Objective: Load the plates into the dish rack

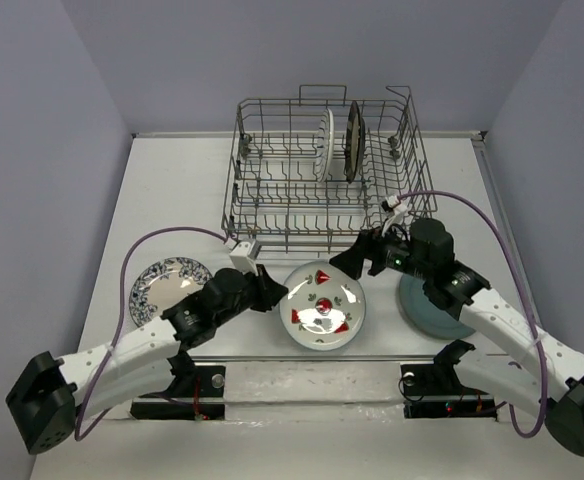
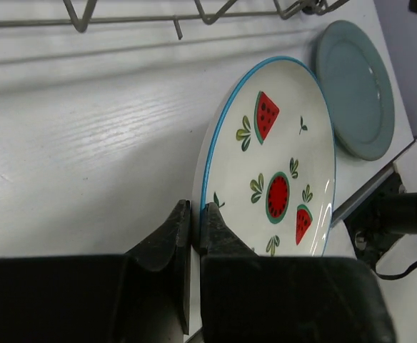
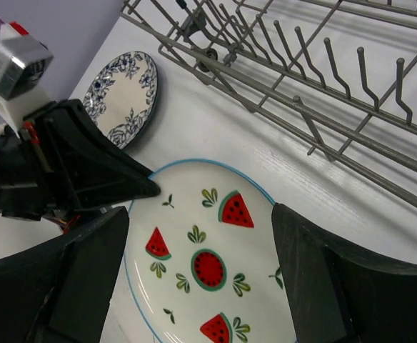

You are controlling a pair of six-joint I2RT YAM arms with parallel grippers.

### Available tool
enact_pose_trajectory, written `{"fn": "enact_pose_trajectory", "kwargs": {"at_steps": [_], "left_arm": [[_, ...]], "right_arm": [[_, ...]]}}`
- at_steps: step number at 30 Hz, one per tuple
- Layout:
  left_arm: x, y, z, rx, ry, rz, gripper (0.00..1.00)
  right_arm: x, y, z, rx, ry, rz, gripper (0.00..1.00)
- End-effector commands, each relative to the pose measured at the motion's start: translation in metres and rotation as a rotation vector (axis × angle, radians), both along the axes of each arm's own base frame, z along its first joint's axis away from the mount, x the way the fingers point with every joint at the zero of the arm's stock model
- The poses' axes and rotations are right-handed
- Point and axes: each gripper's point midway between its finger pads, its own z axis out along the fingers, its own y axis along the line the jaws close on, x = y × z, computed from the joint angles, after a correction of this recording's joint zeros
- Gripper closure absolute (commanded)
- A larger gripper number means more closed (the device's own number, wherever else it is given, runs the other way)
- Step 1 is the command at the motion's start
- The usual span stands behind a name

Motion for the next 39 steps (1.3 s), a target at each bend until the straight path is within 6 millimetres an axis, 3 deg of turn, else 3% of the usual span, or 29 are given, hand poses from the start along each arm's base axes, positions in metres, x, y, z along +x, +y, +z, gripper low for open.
{"fn": "enact_pose_trajectory", "kwargs": {"at_steps": [1,4,8,19,23,27,30,31,34,38,39], "left_arm": [[0.011,0.0,0.077,-0.203,-0.127,-0.021,0.94],[0.016,0.011,0.095,-0.207,-0.169,-0.017,0.94],[0.018,0.02,0.107,-0.2,-0.2,-0.022,0.94],[0.015,0.023,0.149,-0.237,-0.293,-0.06,0.94],[0.015,0.024,0.167,-0.248,-0.331,-0.065,0.94],[0.015,0.025,0.181,-0.258,-0.362,-0.066,0.94],[0.016,0.025,0.186,-0.26,-0.376,-0.065,0.94],[0.017,0.025,0.188,-0.26,-0.379,-0.064,0.94],[0.021,0.026,0.194,-0.241,-0.398,-0.057,0.94],[0.03,0.034,0.212,-0.193,-0.452,-0.015,0.87],[0.033,0.038,0.218,-0.148,-0.491,-0.009,0.75]], "right_arm": [[-0.005,0.005,0.006,0.021,-0.079,0.061,0.13],[-0.004,0.004,-0.017,-0.002,-0.057,0.055,0.13],[-0.005,0.004,-0.022,0.001,-0.065,0.054,0.12],[-0.006,0.007,-0.063,-0.04,0.027,0.072,0.14],[-0.023,0.02,-0.05,0.038,0.008,0.195,0.2],[-0.039,0.025,-0.029,0.11,-0.037,0.279,0.36],[-0.052,0.028,-0.015,0.164,-0.053,0.347,0.56],[-0.055,0.029,-0.01,0.181,-0.06,0.361,0.69],[-0.06,0.031,0.007,0.227,-0.066,0.387,0.93],[-0.053,0.034,0.038,0.265,-0.105,0.372,0.93],[-0.048,0.035,0.047,0.274,-0.119,0.353,0.93]]}}
